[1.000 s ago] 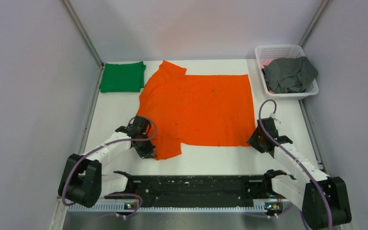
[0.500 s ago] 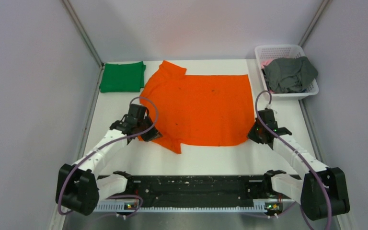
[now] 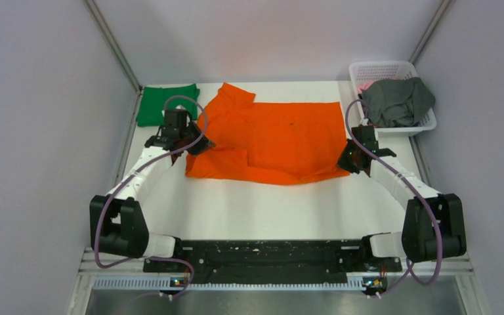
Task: Fold and stack the t-shirts
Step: Fold the flattened tshirt in 1/3 of the way
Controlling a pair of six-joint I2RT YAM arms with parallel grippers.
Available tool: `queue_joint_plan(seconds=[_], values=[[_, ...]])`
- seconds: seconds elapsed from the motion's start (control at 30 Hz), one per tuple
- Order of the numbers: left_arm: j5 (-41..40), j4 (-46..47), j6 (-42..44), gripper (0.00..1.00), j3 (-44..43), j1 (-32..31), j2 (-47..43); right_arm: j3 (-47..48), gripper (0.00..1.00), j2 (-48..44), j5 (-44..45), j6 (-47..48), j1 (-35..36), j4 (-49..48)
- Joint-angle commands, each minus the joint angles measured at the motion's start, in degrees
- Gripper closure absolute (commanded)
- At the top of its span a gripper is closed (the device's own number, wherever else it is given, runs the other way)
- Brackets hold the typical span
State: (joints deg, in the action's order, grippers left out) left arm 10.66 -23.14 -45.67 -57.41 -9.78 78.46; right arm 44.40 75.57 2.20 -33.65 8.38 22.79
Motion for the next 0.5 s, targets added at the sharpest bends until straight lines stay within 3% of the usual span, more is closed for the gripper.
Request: queue_joint_plan(seconds=[0.0,0.23,0.47], values=[[-0.73,3.15,3.22,1.0,-5.88,2.24,2.7,6.16,1.0,2.94,-0.25,2.3,-2.54,-1.38],[3.81,5.88,6.73,1.0,-10.98,4.06,9.63,11.69,1.0,9.29,-1.91,3.46,-4.85,-1.58],[1.29,4.97,9.16,1.0,-17.28,4.96,17.52,15.11,1.0,14.93,-0.78,2.47,-5.27,-3.75]])
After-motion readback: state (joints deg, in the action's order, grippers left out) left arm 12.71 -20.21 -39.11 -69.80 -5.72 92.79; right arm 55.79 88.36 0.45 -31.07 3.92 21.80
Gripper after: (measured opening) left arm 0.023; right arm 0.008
